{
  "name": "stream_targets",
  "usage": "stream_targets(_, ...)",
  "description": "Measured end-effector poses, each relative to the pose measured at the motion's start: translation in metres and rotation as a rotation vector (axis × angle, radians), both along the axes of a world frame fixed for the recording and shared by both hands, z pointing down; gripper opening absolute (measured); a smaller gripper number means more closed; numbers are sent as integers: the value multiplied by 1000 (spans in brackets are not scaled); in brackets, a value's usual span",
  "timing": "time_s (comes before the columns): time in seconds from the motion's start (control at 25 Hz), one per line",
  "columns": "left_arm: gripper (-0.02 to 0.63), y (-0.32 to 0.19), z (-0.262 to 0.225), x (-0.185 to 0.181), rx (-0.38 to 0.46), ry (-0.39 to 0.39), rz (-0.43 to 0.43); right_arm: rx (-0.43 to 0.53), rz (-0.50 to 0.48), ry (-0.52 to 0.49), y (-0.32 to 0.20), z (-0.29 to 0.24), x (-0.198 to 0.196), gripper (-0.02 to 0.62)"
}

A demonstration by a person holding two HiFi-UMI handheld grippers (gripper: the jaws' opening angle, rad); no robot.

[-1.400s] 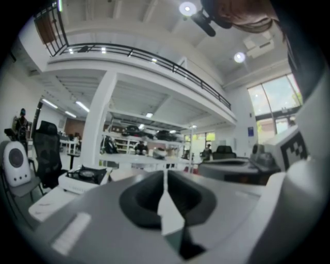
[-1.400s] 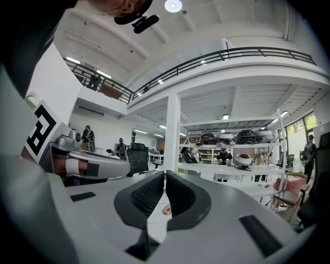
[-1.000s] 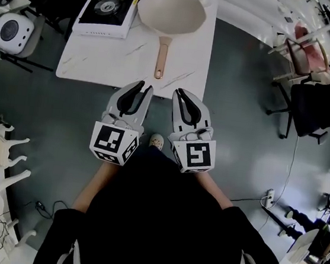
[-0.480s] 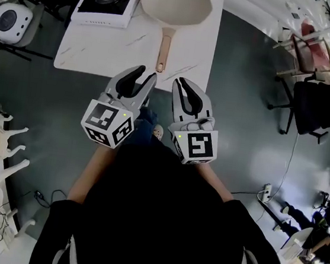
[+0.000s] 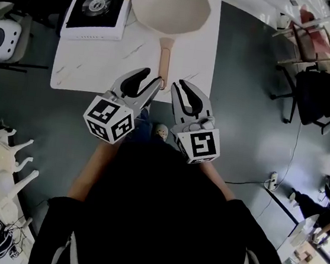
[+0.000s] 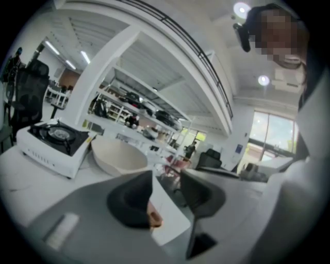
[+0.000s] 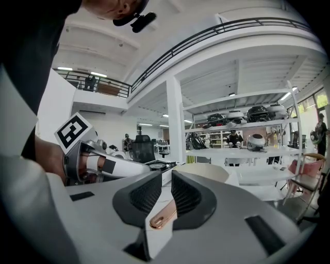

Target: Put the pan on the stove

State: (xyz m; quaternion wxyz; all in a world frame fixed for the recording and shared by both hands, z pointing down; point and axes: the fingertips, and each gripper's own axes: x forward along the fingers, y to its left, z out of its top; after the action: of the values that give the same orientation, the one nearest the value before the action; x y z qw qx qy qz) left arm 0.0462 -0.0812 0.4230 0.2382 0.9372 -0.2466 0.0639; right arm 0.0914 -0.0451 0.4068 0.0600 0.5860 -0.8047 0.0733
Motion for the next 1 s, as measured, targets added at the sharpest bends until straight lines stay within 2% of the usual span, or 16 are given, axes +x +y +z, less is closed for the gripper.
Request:
stream_targets(0.12,173,-19,12,4,-48,16,42,-21,9,-33,-17,8,2,25)
stream_targets(0.36,201,-49,40,18,-128,-4,158,-88,-15,-51,-42,28,-1,35)
stream_targets(0.48,213,-58,56,27,-180,-9,210,-147,-2,-68,-50,46,4,117)
stream_targets(0.56,225,-61,65,32,-211,-15,243,-187,7,-82,-54,58,7,144)
stream_targets(0.68,231,-69,79,36,-265,-25,267,-248,-2,-118,-57,71,7,169)
stream_targets(0.84,260,-74,98,39,-371,-35,289,-346,-53,-216,-57,88,3,193)
stream_targets(1.0,276,-78,108,45,-484,-2,307,-413,-87,-263,-59,100,5,207)
